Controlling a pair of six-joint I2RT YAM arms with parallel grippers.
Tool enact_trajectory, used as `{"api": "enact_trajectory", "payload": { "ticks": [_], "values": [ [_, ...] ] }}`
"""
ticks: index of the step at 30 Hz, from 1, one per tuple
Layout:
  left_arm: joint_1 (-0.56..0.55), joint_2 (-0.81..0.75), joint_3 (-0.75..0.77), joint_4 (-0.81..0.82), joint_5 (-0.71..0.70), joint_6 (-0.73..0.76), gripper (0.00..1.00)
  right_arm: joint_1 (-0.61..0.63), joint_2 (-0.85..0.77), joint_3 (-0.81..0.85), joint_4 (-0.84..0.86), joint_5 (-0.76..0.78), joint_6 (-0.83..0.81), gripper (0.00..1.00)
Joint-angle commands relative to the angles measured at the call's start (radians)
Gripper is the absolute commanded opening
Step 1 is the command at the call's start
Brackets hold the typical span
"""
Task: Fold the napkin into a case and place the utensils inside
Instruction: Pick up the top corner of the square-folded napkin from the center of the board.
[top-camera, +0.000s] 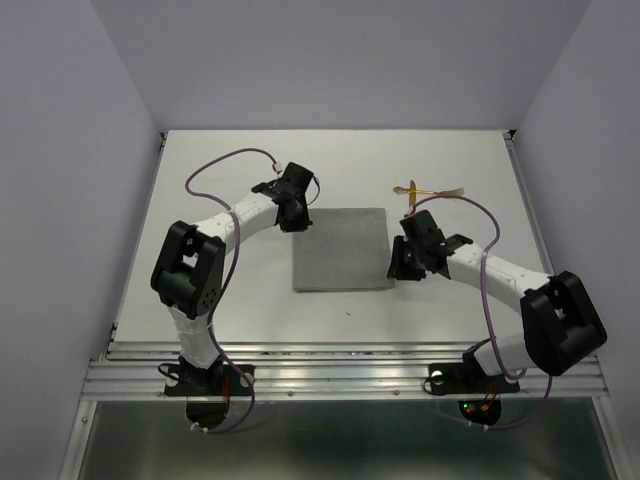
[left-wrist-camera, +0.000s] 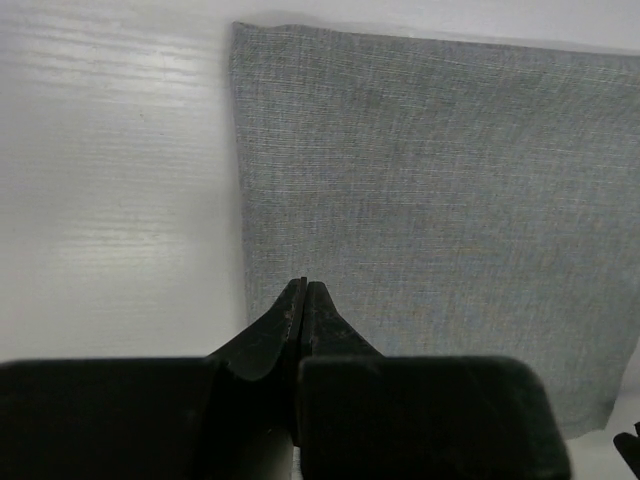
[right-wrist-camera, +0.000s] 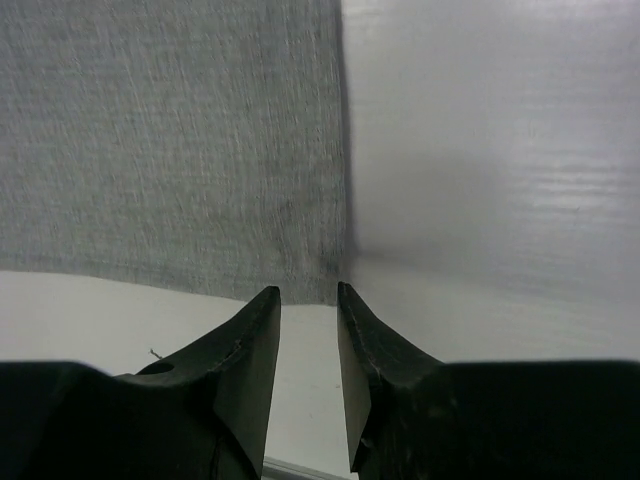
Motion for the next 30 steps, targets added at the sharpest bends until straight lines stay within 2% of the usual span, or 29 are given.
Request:
{"api": "enact_trajectory", "payload": {
  "ticks": [1, 11, 22, 30],
  "values": [
    [0.009, -0.081, -0.036, -0.019, -0.071, -0.019, 0.08, 0.009, -0.069, -0.097, 0.037, -0.057, 0.123, 0.35],
    [0.034, -0.134, -0.089, -0.012, -0.103, -0.034, 0.08, 0.027, -0.010, -0.134, 0.089, -0.055, 0.151, 0.34],
    [0.035, -0.132, -0.105, 0.010, -0.066, -0.025, 0.08, 0.027, -0.058, -0.132, 0.114, -0.017, 0.200, 0.29],
    [0.035, -0.132, -0.100, 0.014, -0.065, -0.020, 0.08, 0.027, -0.061, -0.132, 0.121, 0.019, 0.211, 0.17]
  ]
}}
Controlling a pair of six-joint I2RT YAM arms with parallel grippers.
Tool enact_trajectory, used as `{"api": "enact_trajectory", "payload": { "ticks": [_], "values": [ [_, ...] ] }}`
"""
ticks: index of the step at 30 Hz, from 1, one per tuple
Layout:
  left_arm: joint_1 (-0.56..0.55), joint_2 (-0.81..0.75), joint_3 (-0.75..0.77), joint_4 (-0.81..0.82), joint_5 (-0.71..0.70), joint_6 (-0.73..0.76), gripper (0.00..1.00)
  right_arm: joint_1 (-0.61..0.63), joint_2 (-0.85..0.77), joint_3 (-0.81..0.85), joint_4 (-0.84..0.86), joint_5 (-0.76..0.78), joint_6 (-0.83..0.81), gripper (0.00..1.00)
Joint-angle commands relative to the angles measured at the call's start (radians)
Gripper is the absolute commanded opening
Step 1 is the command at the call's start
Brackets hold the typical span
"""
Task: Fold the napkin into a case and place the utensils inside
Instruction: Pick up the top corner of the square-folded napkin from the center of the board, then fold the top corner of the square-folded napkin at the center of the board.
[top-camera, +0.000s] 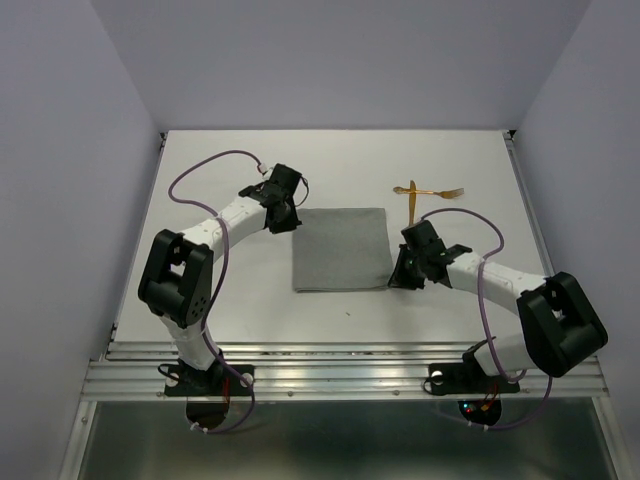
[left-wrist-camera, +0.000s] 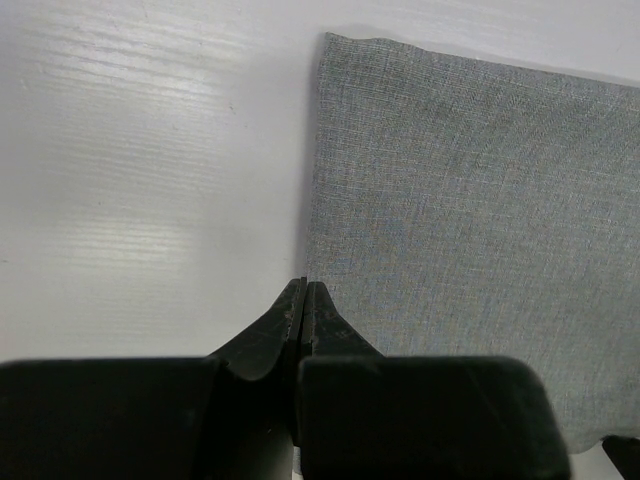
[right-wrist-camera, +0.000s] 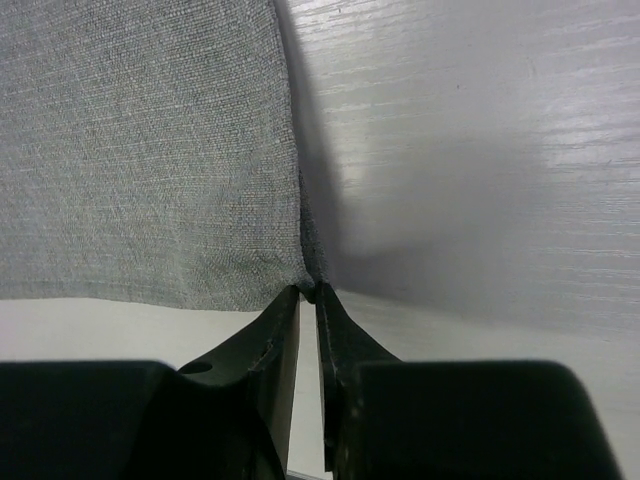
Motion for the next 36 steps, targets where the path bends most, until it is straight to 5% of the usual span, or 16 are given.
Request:
{"api": "enact_trajectory", "payload": {
  "ticks": [1, 6, 17, 36],
  "values": [
    [0.002, -0.039, -0.015, 0.015, -0.002, 0.004, 0.08, 0.011, -0.027, 0.001, 0.030, 0.052, 0.013, 0.17],
    [0.002, -0.042, -0.027, 0.023, -0.002, 0.004, 0.08, 0.011, -0.033, 0.012, 0.021, 0.054, 0.000, 0.01],
    [0.023, -0.030, -0.018, 0.010, -0.034, 0.020, 0.08, 0.078, 0.001, 0.135, 0.056, 0.072, -0.054, 0.01],
    [0.092, -0.039, -0.012, -0.033, -0.060, 0.041, 0.07, 0.126, 0.442, 0.613, 0.160, 0.075, -0.138, 0.01]
  ]
}}
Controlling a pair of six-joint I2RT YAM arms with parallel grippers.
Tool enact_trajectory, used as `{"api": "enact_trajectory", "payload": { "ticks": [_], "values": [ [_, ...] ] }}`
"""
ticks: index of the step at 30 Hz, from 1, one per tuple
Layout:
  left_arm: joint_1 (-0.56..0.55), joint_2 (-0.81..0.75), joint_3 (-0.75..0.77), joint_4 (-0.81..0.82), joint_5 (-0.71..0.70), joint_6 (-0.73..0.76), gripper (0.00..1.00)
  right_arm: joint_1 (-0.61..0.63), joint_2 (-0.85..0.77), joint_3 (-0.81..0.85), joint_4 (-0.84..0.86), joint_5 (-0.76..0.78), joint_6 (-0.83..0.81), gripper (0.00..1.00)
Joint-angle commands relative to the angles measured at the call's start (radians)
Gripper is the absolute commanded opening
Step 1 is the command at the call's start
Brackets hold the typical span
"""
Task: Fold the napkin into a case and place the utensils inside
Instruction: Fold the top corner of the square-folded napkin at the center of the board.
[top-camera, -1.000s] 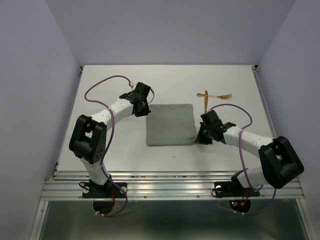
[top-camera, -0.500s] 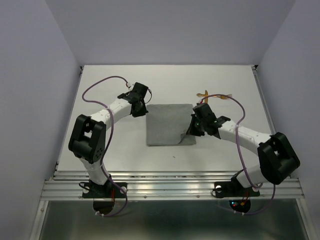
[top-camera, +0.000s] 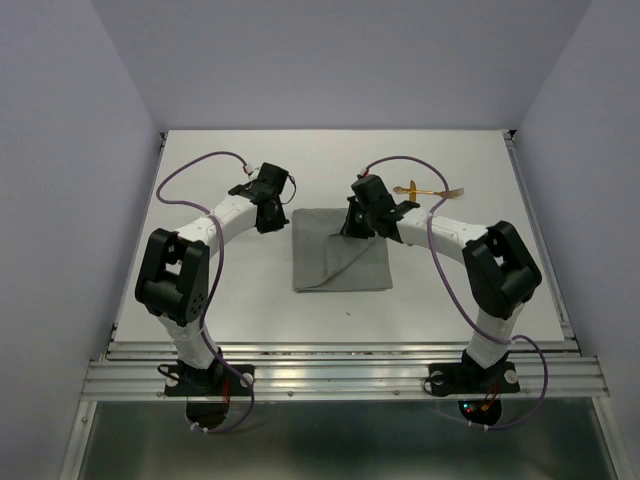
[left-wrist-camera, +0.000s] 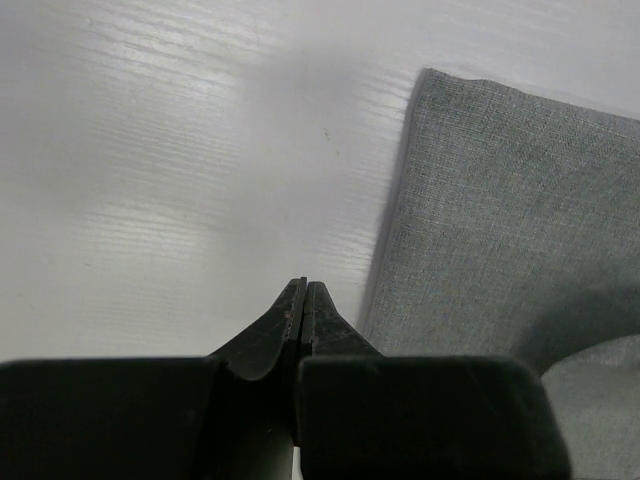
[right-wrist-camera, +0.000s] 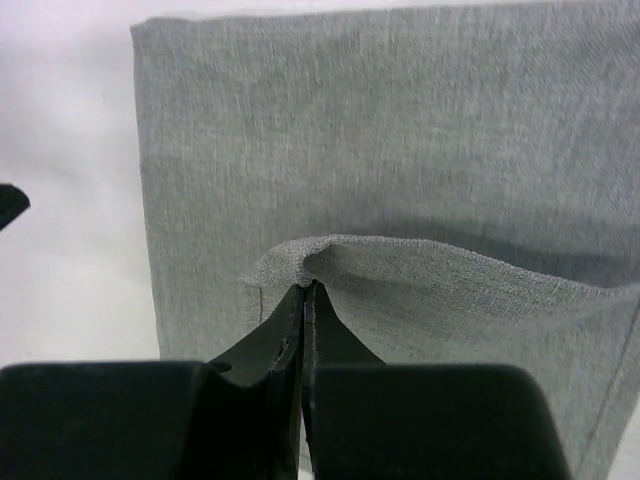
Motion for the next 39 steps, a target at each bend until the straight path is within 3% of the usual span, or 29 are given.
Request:
{"api": "enact_trajectory", "payload": {
  "ticks": [1, 15, 39],
  "values": [
    [0.018, -0.049, 0.011, -0.028, -0.034, 0.023, 0.07, 0.008, 0.072, 0.109, 0.046, 0.029, -0.038, 0.01],
    [0.028, -0.068, -0.009, -0.038, -0.034, 0.018, 0.07, 0.008, 0.252, 0.324, 0.060, -0.096, -0.068, 0.01],
    [0.028, -0.083, -0.035, -0.032, -0.020, 0.006, 0.07, 0.026, 0.359, 0.431, 0.001, -0.170, -0.105, 0.01]
  ]
}}
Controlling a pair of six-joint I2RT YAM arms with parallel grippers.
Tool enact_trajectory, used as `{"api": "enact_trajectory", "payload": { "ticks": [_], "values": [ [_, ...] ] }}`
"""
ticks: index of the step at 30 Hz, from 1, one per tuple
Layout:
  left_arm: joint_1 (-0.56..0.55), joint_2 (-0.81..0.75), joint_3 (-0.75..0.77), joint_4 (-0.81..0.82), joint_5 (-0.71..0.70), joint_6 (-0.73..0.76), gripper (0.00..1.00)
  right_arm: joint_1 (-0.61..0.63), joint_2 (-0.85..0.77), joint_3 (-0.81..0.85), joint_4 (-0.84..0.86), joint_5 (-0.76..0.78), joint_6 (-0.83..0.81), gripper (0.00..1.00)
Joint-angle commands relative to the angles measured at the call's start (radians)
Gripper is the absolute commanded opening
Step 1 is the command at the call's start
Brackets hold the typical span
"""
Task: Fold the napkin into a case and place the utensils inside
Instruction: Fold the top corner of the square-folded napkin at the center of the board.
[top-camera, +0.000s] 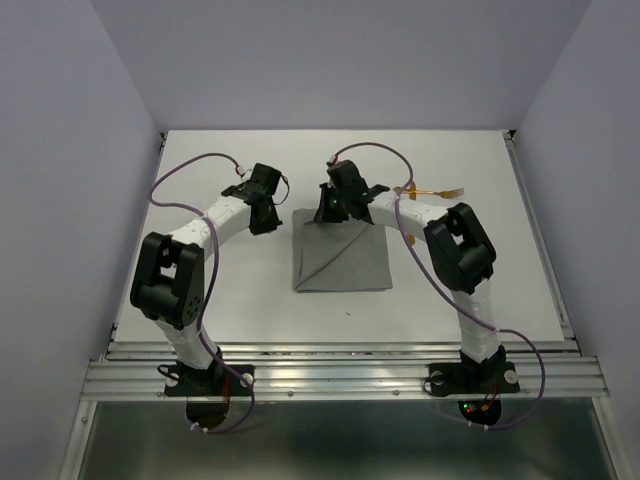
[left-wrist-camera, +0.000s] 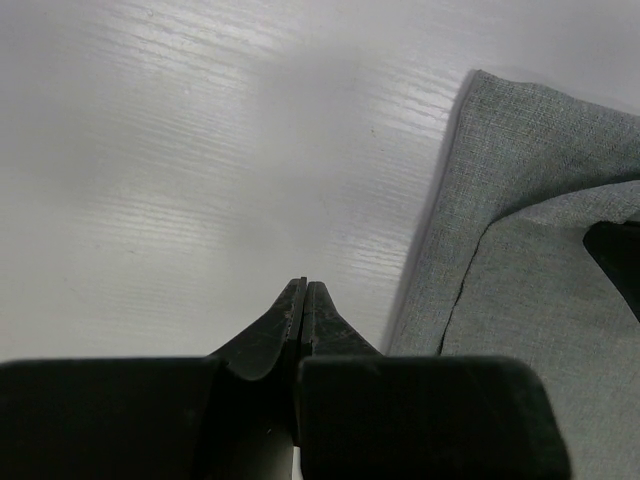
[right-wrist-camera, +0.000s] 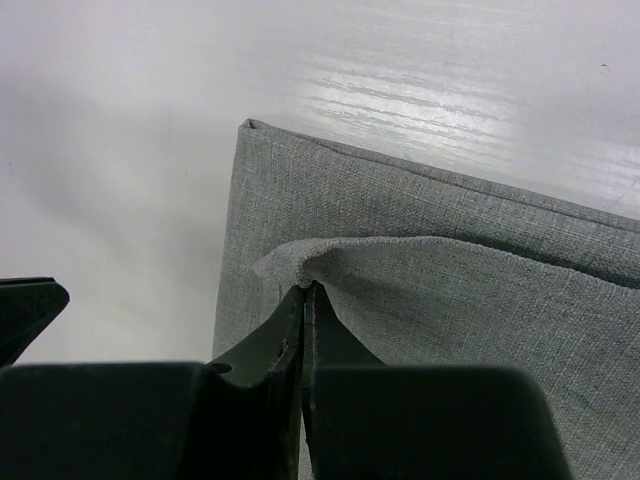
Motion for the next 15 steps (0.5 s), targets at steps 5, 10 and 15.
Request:
{"api": "enact_trajectory", "payload": {
  "ticks": [5, 10, 15],
  "values": [
    [0.001, -0.053, -0.018, -0.003, -0.006, -0.004, 0.07, 0.013, 0.033, 0.055, -0.013, -0.018, -0.024, 0.01],
    [0.002, -0.051, -0.020, 0.002, 0.001, -0.004, 0.07, 0.013, 0.024, 0.049, -0.020, 0.001, -0.028, 0.26],
    [-0.001, -0.054, -0.026, 0.015, 0.027, -0.004, 0.08, 0.013, -0.059, 0.042, -0.028, 0.112, -0.044, 0.37]
  ]
}}
